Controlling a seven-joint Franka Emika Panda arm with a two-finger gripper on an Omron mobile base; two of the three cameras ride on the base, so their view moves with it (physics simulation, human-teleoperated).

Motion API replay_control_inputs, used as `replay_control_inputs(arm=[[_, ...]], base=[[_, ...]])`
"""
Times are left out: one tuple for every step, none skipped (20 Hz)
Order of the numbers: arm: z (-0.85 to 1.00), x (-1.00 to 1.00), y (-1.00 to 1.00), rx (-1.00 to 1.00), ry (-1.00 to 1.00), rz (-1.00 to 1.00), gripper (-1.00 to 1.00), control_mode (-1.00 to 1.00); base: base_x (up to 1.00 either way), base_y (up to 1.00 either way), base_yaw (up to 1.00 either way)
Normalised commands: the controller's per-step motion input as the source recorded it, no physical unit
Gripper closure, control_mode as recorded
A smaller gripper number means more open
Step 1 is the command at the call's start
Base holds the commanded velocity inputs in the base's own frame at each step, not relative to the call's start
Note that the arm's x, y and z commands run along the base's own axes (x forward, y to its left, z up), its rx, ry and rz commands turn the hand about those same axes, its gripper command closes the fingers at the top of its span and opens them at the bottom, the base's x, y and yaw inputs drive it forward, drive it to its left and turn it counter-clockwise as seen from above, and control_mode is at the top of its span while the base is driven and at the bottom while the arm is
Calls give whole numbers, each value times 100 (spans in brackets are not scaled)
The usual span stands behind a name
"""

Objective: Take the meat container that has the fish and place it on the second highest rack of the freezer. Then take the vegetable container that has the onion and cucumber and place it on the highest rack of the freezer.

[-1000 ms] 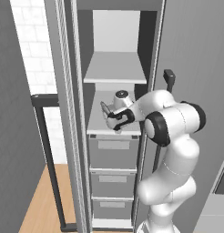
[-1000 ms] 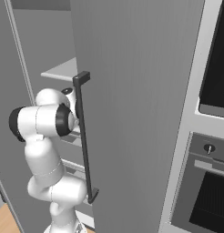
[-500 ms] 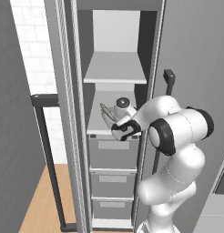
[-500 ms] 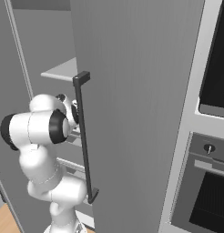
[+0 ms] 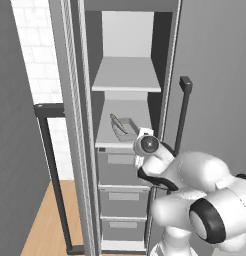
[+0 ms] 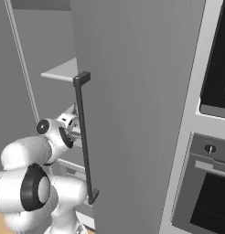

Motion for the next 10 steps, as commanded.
replay_control_inputs(arm=[[100, -100, 0, 1, 0, 0, -100, -100], [100, -100, 0, 1, 0, 0, -100, -100], [100, -100, 0, 1, 0, 0, -100, -100], [100, -100, 0, 1, 0, 0, -100, -100], [100, -100, 0, 1, 3, 0, -100, -100], [100, -100, 0, 0, 4, 0, -100, -100], [100, -100, 0, 0, 3, 0, -100, -100], [89, -100, 0, 0, 3, 0, -100, -100], [73, -100, 0, 0, 2, 0, -100, -100], [54, -100, 2, 0, 0, 0, -100, -100]], base=[[0, 0, 0], [0, 0, 0], [0, 0, 0], [0, 0, 0], [0, 0, 0], [0, 0, 0], [0, 0, 0], [0, 0, 0], [0, 0, 0], [0, 0, 0]])
